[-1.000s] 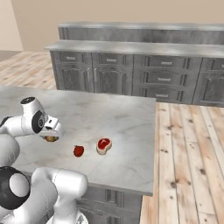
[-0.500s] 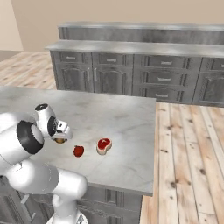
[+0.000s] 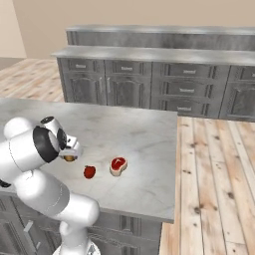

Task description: Open the fridge, remove the mango, bell pepper, and steak, and place them on any counter.

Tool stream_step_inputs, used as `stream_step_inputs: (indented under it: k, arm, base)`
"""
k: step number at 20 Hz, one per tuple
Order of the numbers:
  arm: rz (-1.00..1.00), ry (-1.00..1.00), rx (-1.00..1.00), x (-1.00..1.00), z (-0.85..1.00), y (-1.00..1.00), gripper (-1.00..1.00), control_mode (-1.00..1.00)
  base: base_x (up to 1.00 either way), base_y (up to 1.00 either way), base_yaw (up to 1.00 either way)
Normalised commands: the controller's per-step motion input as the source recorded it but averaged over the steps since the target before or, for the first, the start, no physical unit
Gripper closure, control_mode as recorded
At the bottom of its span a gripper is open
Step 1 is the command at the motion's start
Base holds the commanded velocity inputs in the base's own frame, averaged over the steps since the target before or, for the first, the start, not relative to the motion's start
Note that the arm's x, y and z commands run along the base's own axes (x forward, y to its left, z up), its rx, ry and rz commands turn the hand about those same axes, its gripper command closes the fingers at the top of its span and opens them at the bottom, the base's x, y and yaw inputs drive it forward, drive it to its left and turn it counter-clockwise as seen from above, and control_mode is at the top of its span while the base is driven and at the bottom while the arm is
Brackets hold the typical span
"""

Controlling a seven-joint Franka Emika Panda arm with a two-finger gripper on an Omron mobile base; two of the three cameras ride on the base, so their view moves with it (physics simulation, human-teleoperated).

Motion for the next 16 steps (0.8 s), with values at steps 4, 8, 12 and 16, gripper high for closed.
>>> stream_step_inputs:
  k: [4,8,12,16]
  arm:
    - [0.0,-0.1,-0.02,-0.42,0.1,0.0,-1.0,-1.0]
    - [0.0,-0.07,0.0,-0.42,0.43,0.0,-1.0,-1.0]
    - [0.0,-0.1,0.0,-0.46,0.61,0.0,-1.0,-1.0]
    - [0.0,-0.19,0.0,-0.81,0.96,-0.01,-1.0,-1.0]
  base:
    - [0.0,0.0,0.0]
    - [0.0,0.0,0.0]
    - [0.0,0.0,0.0]
    - [0.0,0.0,0.0]
